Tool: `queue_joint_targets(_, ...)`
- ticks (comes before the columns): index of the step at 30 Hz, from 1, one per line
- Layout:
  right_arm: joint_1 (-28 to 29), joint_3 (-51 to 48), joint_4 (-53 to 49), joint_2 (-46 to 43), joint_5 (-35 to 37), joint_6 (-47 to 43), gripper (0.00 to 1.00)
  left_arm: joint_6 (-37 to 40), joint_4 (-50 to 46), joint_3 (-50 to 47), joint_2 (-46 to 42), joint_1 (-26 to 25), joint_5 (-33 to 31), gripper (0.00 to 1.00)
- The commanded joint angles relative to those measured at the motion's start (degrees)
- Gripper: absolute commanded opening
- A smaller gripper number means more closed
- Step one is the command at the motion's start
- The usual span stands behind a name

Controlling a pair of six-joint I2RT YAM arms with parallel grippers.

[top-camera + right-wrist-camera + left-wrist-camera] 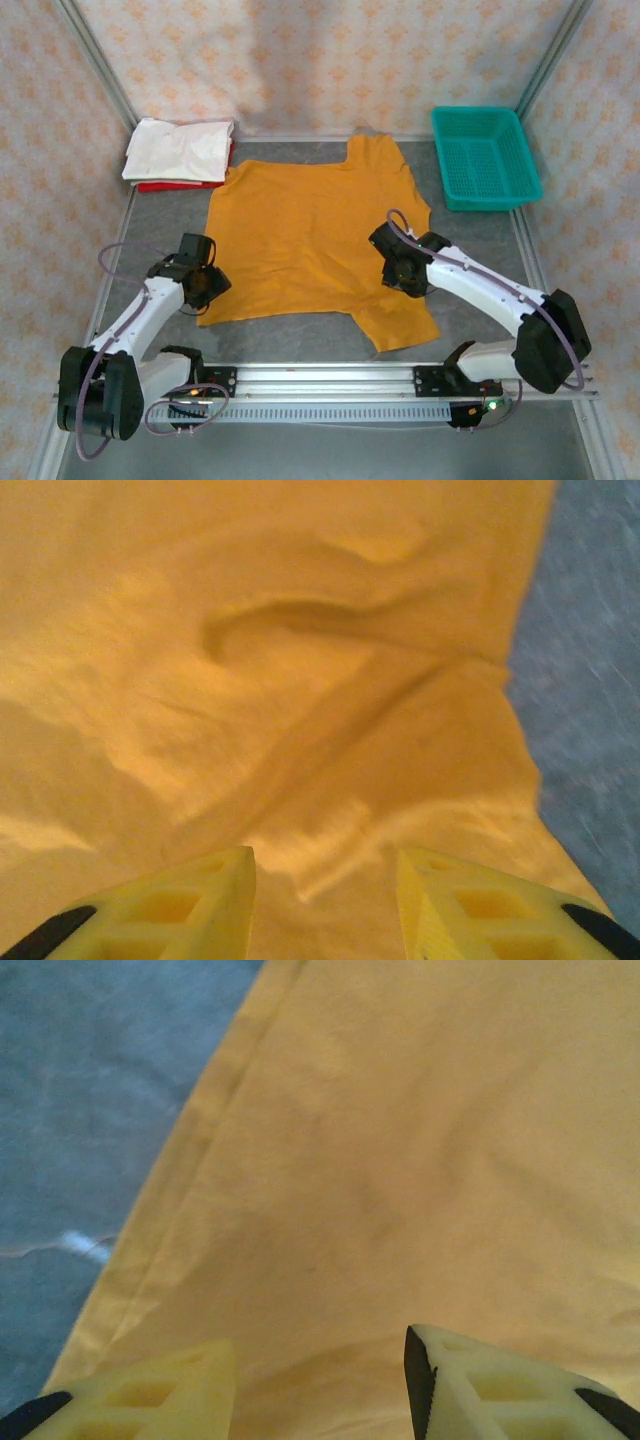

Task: Fold and stack the t-shirts

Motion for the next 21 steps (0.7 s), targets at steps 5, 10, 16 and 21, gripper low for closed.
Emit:
queue_joint_targets(5, -1.5, -5.5, 14.0, -0.5, 1.7, -5.2, 0.42, -5.3, -11.3, 0.3, 0.4, 0.1, -8.2, 0.66)
queue_joint_targets(10, -3.6, -10.2, 15.0, -4.2, 1.5, -6.0, 0.42, -9.0, -11.8, -1.5, 1.5, -0.1, -4.0, 0.68)
queue_joint_targets(16, -5.2, -13.6, 17.1, -7.3, 1.9, -6.1, 0.42, -10.0, -14.0, -0.5, 3.9, -1.3, -7.4, 0.67)
queue_joint_targets(21, -5.4, -13.8, 17.4, -5.4, 1.4, -6.5, 0.42, -11.3, -13.9, -1.5, 2.9, -2.1, -9.2, 0.65)
